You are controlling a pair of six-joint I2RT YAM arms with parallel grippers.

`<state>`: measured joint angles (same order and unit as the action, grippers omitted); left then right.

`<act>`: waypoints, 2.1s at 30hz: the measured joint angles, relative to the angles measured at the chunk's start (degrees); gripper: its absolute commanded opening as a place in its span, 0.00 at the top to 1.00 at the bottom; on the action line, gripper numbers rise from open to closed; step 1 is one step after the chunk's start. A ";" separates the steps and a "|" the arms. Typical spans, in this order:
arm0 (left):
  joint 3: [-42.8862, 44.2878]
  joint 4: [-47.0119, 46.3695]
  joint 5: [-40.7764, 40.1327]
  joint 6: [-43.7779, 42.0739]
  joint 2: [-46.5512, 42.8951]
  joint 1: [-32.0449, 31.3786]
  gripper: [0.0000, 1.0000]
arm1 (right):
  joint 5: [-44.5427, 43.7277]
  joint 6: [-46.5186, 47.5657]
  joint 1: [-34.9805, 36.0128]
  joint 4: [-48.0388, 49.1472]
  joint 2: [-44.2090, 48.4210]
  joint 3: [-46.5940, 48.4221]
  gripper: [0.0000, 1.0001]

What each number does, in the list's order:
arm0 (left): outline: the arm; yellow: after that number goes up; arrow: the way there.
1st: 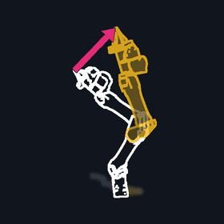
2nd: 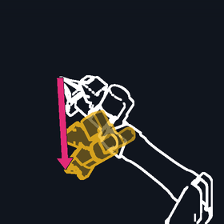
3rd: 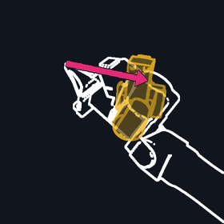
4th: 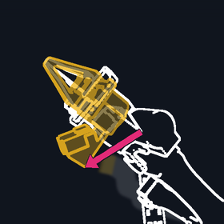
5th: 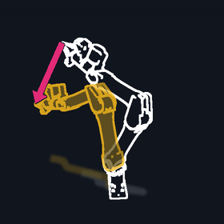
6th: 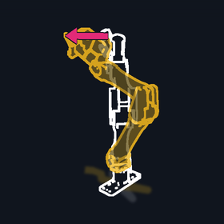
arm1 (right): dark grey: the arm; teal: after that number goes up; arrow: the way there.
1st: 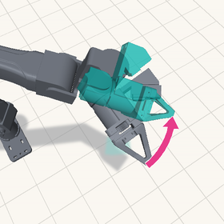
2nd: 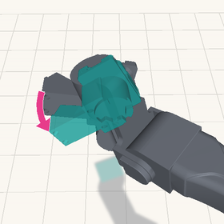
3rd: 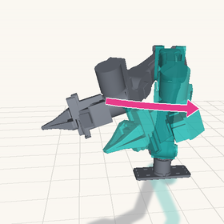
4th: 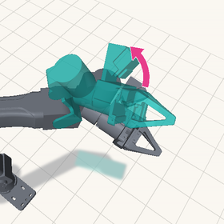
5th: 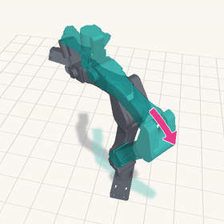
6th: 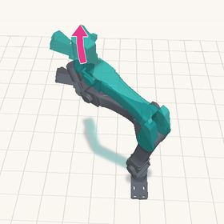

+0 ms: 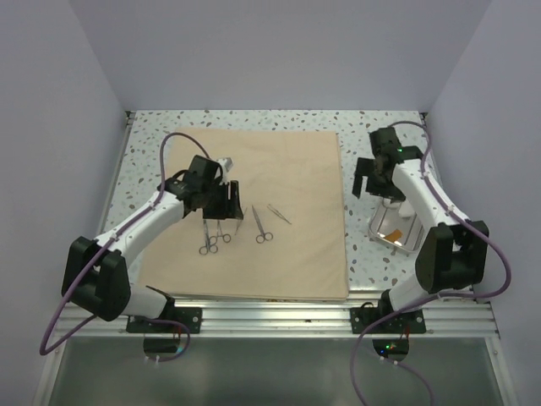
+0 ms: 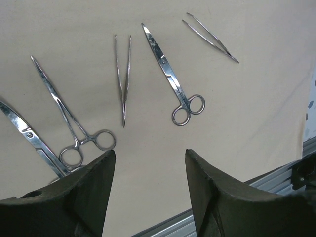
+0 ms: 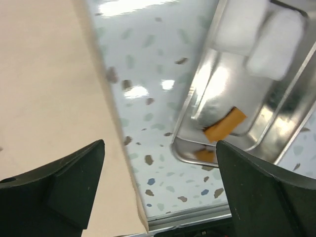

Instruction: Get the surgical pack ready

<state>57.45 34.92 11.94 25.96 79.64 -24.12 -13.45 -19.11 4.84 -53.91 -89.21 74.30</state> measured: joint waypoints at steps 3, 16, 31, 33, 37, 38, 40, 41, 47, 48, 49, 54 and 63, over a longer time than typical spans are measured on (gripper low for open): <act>-0.02 0.00 -0.04 0.48 0.57 0.00 0.40 | 0.22 0.39 8.39 0.31 0.00 2.60 0.01; -0.37 -0.68 -0.02 4.22 3.19 0.00 0.41 | 14.91 1.66 12.87 3.19 -4.17 4.59 0.27; -1.70 0.00 -1.36 4.94 3.17 0.00 0.41 | 17.88 6.27 34.05 5.51 -31.10 26.34 0.44; -2.05 0.66 -1.75 4.92 3.06 0.00 0.41 | 16.79 7.19 35.17 5.14 -32.89 27.47 0.44; -2.25 0.90 -1.95 4.92 2.40 0.00 0.41 | 14.84 8.15 36.83 4.59 -36.11 28.96 0.46; -2.38 0.94 -1.99 4.90 2.12 0.00 0.41 | 14.40 8.33 37.09 4.48 -36.57 28.96 0.46; -2.49 1.01 -1.99 4.90 1.77 0.00 0.41 | 13.86 8.72 37.35 4.28 -37.40 28.96 0.47; -2.51 1.05 -1.99 4.90 1.73 0.00 0.41 | 13.53 8.83 37.38 4.15 -37.70 28.96 0.47; -2.62 1.16 -1.99 4.79 1.68 0.00 0.41 | 12.48 9.11 37.38 3.74 -38.27 29.40 0.50; -2.62 1.18 -2.01 4.70 1.68 0.00 0.41 | 12.39 9.14 37.38 3.72 -38.27 29.53 0.51; -2.62 1.20 -1.99 4.63 1.68 0.00 0.41 | 12.37 9.14 37.38 3.72 -38.27 29.62 0.51; -2.62 1.25 -2.01 4.39 1.68 0.00 0.41 | 11.37 9.14 37.44 3.72 -38.27 29.62 0.55; -2.62 1.25 -1.95 4.20 1.73 0.00 0.41 | 9.09 9.31 37.44 3.56 -38.27 29.49 0.78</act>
<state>54.83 36.16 10.00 30.15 81.36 -24.12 -4.36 -9.80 42.28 -50.35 -127.48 103.79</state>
